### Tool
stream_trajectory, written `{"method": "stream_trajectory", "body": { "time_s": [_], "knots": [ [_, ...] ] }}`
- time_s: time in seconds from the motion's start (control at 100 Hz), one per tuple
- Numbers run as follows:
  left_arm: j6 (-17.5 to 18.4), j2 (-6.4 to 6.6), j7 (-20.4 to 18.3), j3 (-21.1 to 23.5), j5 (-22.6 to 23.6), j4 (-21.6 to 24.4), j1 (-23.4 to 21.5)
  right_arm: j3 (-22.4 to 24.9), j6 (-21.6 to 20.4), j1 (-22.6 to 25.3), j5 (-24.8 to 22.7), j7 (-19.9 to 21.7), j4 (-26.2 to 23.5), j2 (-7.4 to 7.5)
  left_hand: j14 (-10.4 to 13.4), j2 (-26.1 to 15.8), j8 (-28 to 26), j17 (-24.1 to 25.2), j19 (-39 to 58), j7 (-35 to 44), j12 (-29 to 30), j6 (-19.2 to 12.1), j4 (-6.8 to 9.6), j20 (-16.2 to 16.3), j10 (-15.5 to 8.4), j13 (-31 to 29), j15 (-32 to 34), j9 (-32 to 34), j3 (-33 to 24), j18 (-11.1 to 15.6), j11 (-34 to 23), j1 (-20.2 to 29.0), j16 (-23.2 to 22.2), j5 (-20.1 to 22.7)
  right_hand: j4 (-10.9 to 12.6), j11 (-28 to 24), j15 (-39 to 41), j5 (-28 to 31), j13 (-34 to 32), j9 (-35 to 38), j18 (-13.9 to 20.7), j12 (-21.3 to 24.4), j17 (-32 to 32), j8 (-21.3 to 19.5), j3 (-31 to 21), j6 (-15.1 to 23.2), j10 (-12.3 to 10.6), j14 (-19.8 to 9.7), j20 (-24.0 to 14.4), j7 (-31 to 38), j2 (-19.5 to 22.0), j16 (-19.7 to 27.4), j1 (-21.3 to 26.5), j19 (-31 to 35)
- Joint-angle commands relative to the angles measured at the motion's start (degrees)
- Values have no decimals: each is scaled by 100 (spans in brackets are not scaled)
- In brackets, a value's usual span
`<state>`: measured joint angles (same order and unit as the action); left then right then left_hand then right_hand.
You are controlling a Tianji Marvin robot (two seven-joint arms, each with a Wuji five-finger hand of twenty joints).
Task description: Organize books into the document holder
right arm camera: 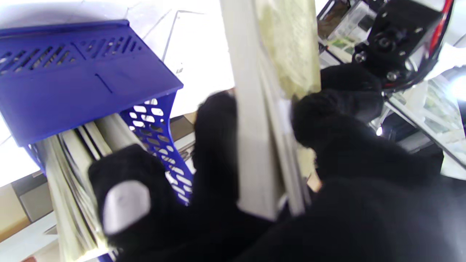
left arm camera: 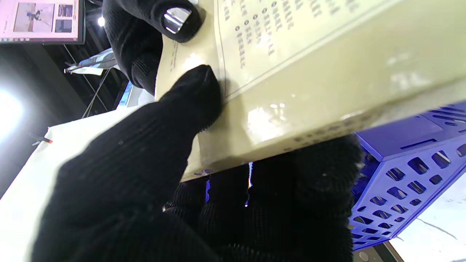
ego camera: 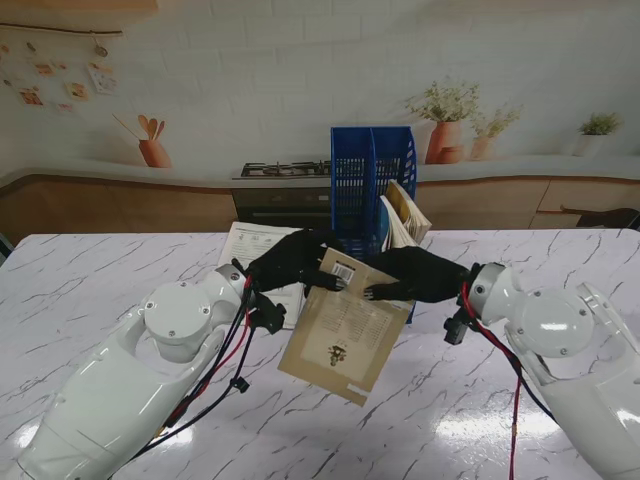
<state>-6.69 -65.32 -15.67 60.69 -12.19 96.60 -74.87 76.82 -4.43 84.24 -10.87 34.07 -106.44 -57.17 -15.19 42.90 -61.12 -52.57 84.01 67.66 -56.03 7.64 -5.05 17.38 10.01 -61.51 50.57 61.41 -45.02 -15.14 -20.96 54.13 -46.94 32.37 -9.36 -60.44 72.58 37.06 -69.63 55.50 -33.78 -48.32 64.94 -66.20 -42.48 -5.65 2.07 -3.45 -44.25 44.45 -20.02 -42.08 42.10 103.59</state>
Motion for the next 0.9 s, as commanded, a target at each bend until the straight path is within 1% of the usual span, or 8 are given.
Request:
{"method": "stream_trajectory", "body": {
  "time_s": [0.0,0.07,0.18,0.25,0.3,0.42,0.66,0.89],
  "knots": [
    [62,-91,53,-1,-60,-15,66,-22,-17,215,-36,-154,-51,-93,170,-740,45,-70,442,560,161,-657,259,70,33,-282,193,13,-505,340,159,797,-72,75,641,-437,1249,628,-649,365,3686,-157,421,-453,-947,1633,-245,-1341,-195,1415,909,-595,898,1448],
    [36,-115,120,-16,-82,-34,81,11,-26,317,-101,-365,-98,-134,37,-848,437,103,433,454,444,-548,268,203,183,-117,163,-114,-148,266,276,766,-9,-111,689,-520,1454,701,-644,525,3921,-133,463,-420,-1012,1641,-260,-1513,-410,1509,873,-824,859,1628],
    [34,-126,154,-14,-101,-39,84,82,7,437,-180,-624,-176,-188,-141,-922,1195,770,313,71,725,-424,97,694,297,459,72,-426,692,14,389,796,134,-405,737,-595,1519,750,-651,703,4024,-57,488,-369,-1067,1642,-311,-1613,-632,1587,862,-992,827,1639],
    [41,-111,138,12,-60,-15,66,151,63,514,-139,-756,-249,-222,-312,-1080,2416,1262,193,-971,1308,-148,73,1184,402,851,-76,-911,949,-155,-115,734,275,-344,746,-682,1545,726,-652,732,4022,-64,496,-379,-1064,1631,-304,-1649,-707,1637,872,-1042,829,1639],
    [54,-94,111,42,-22,13,41,204,96,566,-99,-854,-307,-248,-524,-1199,2923,1755,54,-1659,1616,-42,81,1487,417,1243,-314,-1215,1048,-318,-333,592,386,-221,751,-739,1564,721,-653,748,4012,-68,502,-380,-1051,1645,-312,-1668,-762,1669,887,-1072,822,1639],
    [88,-56,70,131,82,107,-37,350,180,689,-78,-1088,-484,-304,-710,-1453,3232,2746,-561,-2597,2441,94,123,2028,374,1996,-910,-1772,1128,-600,-554,247,722,-127,775,-813,1577,699,-654,780,4008,-70,509,-375,-1026,1669,-333,-1695,-830,1698,918,-1105,808,1639],
    [47,-2,93,362,284,378,-278,680,568,802,-19,-1410,-874,-393,-702,-1859,3656,4105,-1671,-3680,2978,229,321,1856,418,3168,-2151,-2552,1326,-699,-119,-218,1286,-304,787,-866,1578,633,-655,733,3987,-72,512,-369,-984,1677,-342,-1693,-876,1712,945,-1123,807,1639],
    [-142,60,143,674,660,667,-610,1001,1072,754,-117,-1769,-1262,-483,-696,-1897,3780,4418,-2010,-3940,3063,183,328,1704,419,3438,-2517,-2782,1474,-694,78,-235,1426,-352,789,-879,1577,617,-658,709,3978,-71,509,-357,-952,1690,-348,-1677,-875,1705,958,-1119,811,1639]
  ]
}}
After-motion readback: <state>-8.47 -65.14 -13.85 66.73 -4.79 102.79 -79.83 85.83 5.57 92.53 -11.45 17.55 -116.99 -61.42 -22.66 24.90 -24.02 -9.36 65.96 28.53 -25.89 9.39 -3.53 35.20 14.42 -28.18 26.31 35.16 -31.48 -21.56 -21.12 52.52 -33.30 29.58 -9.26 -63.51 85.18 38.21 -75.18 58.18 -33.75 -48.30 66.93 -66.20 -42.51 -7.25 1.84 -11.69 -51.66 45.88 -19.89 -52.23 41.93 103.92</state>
